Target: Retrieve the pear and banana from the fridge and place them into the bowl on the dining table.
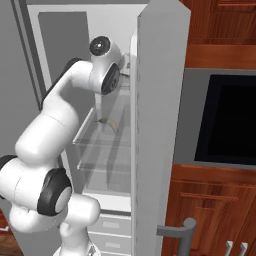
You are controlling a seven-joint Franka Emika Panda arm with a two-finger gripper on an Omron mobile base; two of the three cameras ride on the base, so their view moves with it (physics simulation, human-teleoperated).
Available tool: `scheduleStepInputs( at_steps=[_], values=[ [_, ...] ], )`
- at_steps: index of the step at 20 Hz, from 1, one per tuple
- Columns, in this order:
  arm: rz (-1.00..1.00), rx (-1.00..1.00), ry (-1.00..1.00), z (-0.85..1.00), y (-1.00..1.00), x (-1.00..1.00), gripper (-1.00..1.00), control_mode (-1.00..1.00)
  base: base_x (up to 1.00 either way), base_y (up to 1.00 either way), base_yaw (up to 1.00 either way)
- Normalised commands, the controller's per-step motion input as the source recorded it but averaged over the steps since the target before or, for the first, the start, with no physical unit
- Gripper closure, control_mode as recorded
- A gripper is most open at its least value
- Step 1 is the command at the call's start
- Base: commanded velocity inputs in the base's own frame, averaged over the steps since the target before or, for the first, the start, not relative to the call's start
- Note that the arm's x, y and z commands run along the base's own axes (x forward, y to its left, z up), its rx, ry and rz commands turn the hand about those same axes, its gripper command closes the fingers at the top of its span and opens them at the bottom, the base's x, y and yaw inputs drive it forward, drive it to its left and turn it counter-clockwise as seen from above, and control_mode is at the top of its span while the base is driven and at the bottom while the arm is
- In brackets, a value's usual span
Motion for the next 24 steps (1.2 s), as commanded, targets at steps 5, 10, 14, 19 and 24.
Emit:
scheduleStepInputs(
  at_steps=[5, 10, 14, 19, 24],
  values=[
    [-0.03, 0.0, 0.07, 0.0, -0.08, 0.59, -1.0, -1.0, 0.0, 0.0, 0.0],
    [0.0, 0.01, 0.07, 0.0, -0.13, 0.47, -1.0, -1.0, 0.0, 0.0, 0.0],
    [0.0, 0.02, 0.07, -0.08, -0.19, 0.29, -1.0, -1.0, 0.0, 0.0, 0.0],
    [0.0, 0.0, 0.05, -0.42, -0.13, 0.15, -1.0, -1.0, 0.0, 0.0, 0.0],
    [0.0, 0.0, 0.01, -0.61, 0.0, 0.12, 1.0, -1.0, 0.0, 0.0, 0.0]
  ],
)
